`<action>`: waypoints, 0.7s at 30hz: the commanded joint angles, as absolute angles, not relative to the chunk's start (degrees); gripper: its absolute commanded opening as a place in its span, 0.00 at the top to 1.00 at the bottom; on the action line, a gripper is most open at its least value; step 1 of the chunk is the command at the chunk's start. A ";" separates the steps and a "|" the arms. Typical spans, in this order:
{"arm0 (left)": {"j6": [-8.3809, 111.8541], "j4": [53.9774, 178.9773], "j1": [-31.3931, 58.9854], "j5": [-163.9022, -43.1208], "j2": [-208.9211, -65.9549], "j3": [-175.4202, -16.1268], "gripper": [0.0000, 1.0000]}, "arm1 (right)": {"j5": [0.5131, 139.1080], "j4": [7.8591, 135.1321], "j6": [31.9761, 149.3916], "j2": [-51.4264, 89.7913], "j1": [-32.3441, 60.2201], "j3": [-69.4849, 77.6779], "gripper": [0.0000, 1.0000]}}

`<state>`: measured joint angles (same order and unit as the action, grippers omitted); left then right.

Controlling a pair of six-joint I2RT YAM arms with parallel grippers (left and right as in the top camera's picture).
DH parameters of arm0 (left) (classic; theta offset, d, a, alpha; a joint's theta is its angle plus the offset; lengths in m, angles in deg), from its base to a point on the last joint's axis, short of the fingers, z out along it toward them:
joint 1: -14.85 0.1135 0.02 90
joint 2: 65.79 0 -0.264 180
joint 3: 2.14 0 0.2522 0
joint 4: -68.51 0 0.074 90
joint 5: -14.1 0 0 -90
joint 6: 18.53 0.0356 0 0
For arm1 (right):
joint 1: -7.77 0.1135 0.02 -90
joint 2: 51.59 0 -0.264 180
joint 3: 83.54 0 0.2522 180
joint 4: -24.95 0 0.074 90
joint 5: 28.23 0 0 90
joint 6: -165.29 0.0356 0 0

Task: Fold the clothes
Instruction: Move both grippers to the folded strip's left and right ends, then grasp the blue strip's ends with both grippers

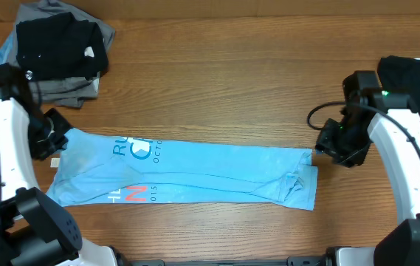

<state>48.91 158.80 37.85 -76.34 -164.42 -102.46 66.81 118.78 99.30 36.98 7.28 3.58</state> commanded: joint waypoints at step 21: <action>49.15 142.39 7.58 -85.44 -163.94 -78.55 0.94 | 85.51 93.08 97.77 36.72 16.86 -22.95 0.90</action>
<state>49.15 143.50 8.01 -83.93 -164.27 -80.36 82.37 95.79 97.59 36.83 16.48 -19.69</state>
